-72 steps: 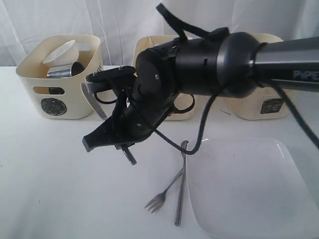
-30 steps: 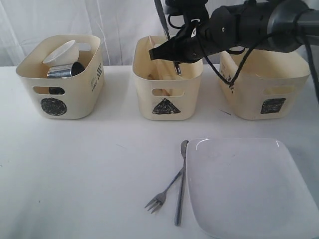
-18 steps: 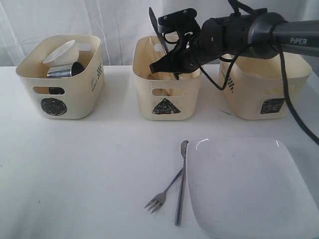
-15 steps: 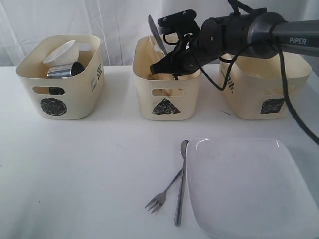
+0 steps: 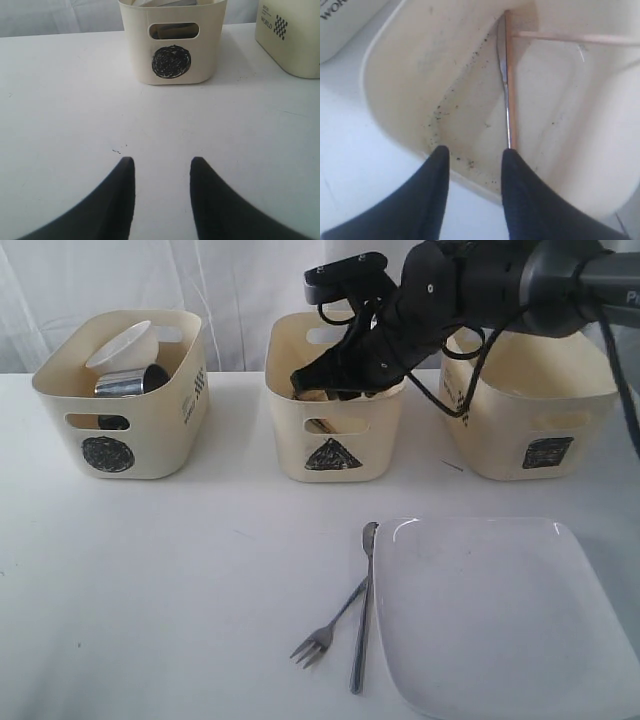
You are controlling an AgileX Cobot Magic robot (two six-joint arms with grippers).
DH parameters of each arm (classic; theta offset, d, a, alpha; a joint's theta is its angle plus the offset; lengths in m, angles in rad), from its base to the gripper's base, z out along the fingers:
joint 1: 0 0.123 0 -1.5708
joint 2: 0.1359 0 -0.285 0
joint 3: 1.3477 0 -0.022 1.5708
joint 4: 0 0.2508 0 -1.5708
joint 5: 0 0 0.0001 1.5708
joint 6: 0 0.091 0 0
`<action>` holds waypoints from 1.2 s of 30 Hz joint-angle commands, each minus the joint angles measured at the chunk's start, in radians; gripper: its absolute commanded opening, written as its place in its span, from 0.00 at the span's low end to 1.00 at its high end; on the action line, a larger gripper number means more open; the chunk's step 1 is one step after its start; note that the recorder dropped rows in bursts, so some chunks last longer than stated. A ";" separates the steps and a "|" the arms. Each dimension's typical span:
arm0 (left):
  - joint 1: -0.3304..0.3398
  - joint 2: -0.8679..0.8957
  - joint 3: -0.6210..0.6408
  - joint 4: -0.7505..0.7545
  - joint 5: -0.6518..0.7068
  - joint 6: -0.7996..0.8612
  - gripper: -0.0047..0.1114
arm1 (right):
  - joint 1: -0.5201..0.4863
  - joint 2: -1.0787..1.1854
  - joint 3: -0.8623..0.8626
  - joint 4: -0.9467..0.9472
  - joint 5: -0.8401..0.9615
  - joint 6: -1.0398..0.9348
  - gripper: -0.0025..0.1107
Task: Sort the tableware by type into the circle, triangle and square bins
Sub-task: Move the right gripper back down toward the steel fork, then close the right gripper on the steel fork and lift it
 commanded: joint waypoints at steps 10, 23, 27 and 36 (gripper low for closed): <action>-0.001 -0.005 0.004 -0.007 0.004 -0.001 0.40 | 0.108 -0.264 0.343 0.000 0.188 -0.076 0.32; -0.001 -0.005 0.004 -0.007 0.004 -0.001 0.40 | 0.142 -0.291 0.405 0.006 0.407 -0.457 0.32; -0.001 -0.005 0.004 -0.007 0.004 -0.001 0.40 | 0.165 -0.289 0.405 0.006 0.463 -0.737 0.32; -0.001 -0.005 0.004 -0.007 0.004 -0.001 0.40 | 0.230 -0.218 0.405 0.089 0.382 -0.993 0.32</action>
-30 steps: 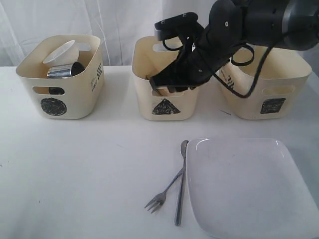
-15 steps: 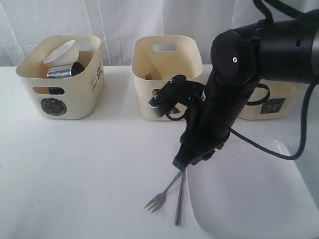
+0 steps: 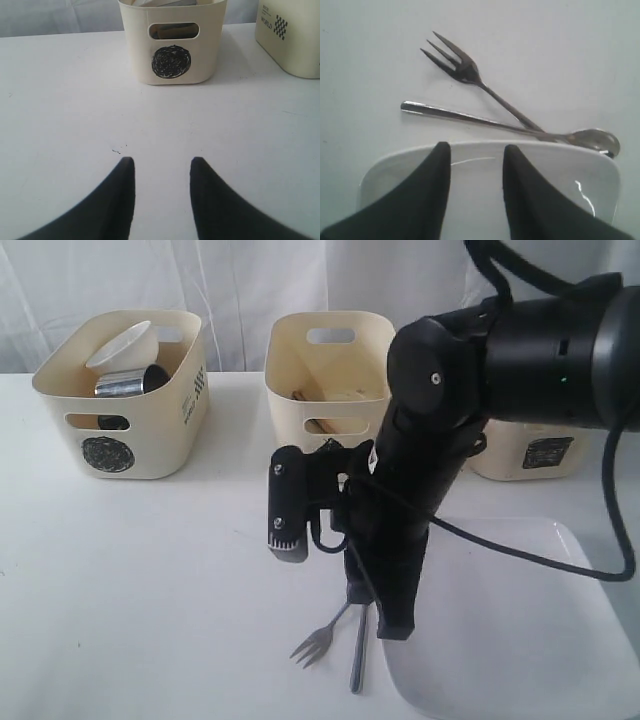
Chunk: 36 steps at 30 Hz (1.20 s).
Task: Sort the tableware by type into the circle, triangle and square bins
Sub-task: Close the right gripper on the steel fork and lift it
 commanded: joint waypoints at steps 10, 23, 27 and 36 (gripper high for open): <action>-0.001 -0.005 0.004 -0.007 0.004 -0.001 0.40 | 0.010 0.155 0.000 0.020 -0.163 -0.179 0.32; -0.001 -0.005 0.004 -0.007 0.004 -0.001 0.40 | 0.010 0.211 0.000 0.008 -0.203 -0.198 0.32; -0.001 -0.005 0.004 -0.007 0.004 -0.001 0.40 | 0.010 0.230 0.000 -0.014 -0.201 -0.222 0.32; -0.001 -0.005 0.004 -0.007 0.004 -0.001 0.40 | 0.008 0.247 0.000 -0.028 -0.210 -0.257 0.32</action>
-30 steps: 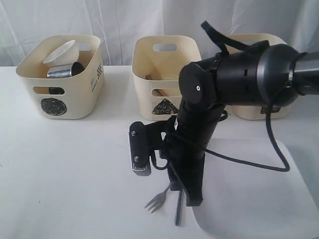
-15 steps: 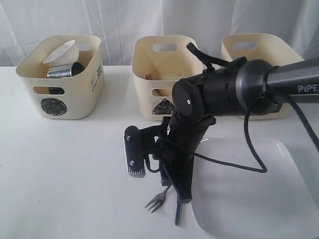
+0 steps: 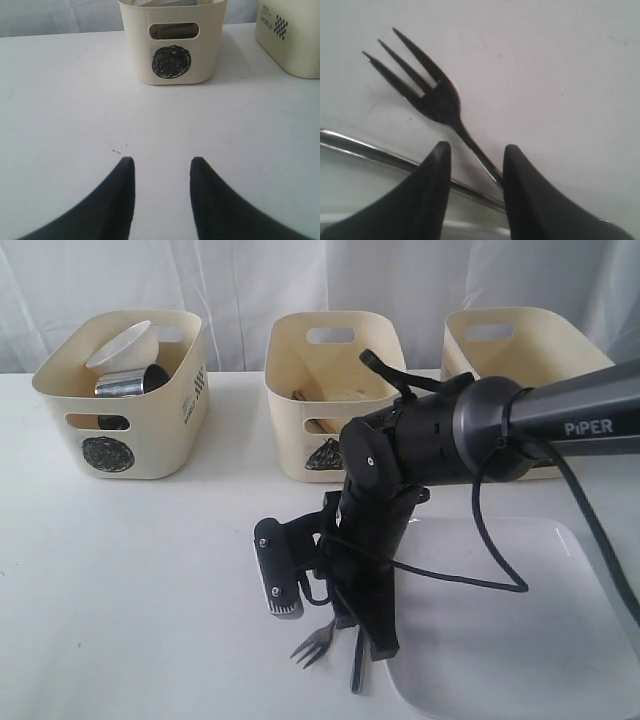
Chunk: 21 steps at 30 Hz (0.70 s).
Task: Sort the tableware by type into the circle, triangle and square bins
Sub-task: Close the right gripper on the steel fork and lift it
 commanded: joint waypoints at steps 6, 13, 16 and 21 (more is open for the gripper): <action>-0.001 -0.005 0.004 -0.007 0.004 -0.001 0.40 | -0.009 0.002 0.000 -0.020 -0.025 -0.026 0.32; -0.001 -0.005 0.004 -0.007 0.004 -0.001 0.40 | -0.011 0.016 0.000 -0.027 -0.018 -0.026 0.32; -0.001 -0.005 0.004 -0.007 0.004 -0.001 0.40 | -0.011 0.029 0.000 -0.027 -0.015 -0.026 0.32; -0.001 -0.005 0.004 -0.007 0.004 -0.001 0.40 | -0.011 0.045 0.000 -0.027 -0.020 -0.026 0.32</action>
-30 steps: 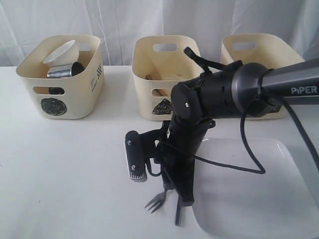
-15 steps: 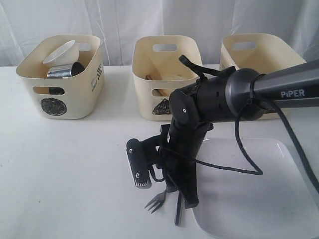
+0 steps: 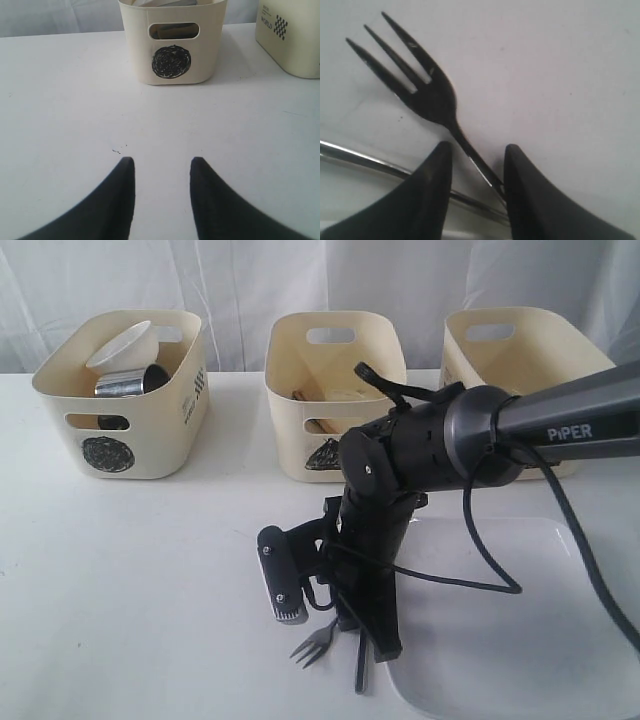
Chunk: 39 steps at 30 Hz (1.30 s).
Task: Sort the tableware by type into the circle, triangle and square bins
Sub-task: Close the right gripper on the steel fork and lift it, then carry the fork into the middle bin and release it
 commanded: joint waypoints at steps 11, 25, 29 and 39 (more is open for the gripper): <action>-0.001 -0.005 0.004 -0.007 0.004 -0.001 0.40 | -0.003 0.035 0.000 0.044 0.030 -0.003 0.13; -0.001 -0.005 0.004 -0.007 0.004 -0.001 0.40 | 0.012 0.037 -0.092 0.171 -0.043 0.094 0.02; -0.001 -0.005 0.004 -0.007 0.004 -0.001 0.40 | 0.026 0.037 -0.129 0.239 -0.112 0.128 0.02; -0.001 -0.005 0.004 -0.007 0.004 -0.001 0.40 | 0.047 0.007 -0.209 0.334 -0.244 0.390 0.02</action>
